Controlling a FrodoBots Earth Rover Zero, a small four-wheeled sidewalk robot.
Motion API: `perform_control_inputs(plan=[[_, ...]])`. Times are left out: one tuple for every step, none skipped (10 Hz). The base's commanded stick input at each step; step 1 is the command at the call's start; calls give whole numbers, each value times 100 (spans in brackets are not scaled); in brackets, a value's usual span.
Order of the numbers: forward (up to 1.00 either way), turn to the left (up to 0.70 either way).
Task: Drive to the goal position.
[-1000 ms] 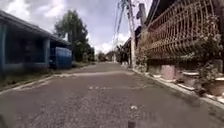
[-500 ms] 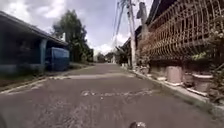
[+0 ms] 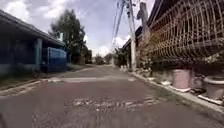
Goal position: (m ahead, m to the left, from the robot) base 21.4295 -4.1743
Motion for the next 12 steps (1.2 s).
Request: perform_control_inputs(plan=[[70,3],[70,16],[70,31],[70,35],[70,35],[70,20],[70,0],[70,0],[70,0],[70,0],[70,0],[70,0]])
